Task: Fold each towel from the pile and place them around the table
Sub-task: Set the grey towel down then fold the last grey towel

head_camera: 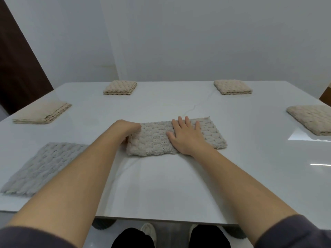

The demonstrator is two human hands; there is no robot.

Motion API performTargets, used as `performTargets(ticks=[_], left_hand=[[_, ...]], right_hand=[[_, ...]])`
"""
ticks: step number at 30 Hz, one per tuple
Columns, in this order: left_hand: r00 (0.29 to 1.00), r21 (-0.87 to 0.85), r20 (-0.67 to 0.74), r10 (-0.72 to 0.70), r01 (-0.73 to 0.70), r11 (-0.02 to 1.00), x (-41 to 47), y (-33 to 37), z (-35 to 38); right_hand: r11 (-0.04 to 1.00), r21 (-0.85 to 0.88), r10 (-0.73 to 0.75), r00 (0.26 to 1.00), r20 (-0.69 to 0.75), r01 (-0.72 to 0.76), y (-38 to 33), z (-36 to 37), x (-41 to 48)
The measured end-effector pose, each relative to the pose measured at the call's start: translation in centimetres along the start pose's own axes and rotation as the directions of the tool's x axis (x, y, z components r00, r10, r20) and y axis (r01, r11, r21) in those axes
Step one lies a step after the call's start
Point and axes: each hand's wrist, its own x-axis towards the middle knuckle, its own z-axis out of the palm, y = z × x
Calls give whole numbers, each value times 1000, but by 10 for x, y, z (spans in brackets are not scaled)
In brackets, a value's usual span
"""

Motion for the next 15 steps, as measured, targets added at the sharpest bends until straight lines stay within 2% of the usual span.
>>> performTargets(ticks=[4, 7, 9, 10, 12, 13, 14, 15], left_hand=[[987, -64, 145, -74, 84, 994, -1, -2, -4], [974, -190, 212, -85, 126, 974, 1, -4, -10], [969, -291, 241, -48, 119, 949, 3, -5, -14], [966, -344, 258, -26, 117, 932, 3, -5, -16], [958, -421, 286, 29, 99, 902, -1, -1, -20], [952, -455, 298, 72, 76, 887, -5, 5, -20], [942, -495, 309, 133, 40, 868, -11, 12, -18], [921, -538, 325, 214, -6, 843, -19, 20, -14]], right_hand=[[1000, -3, -1, 1000, 0, 1, 1, 1, 0], [1000, 14, -11, 1000, -2, 12, 2, -1, 0], [990, 120, -67, 994, -81, 76, 2, -3, -2], [961, 248, -83, 985, -153, 119, 2, -8, -6], [804, 572, -10, 965, -263, 165, 0, -19, -14], [685, 714, 58, 966, -251, 145, -1, -25, -16], [526, 845, 118, 975, -188, 99, -2, -32, -18], [318, 948, 155, 985, -82, 29, -2, -37, -17]])
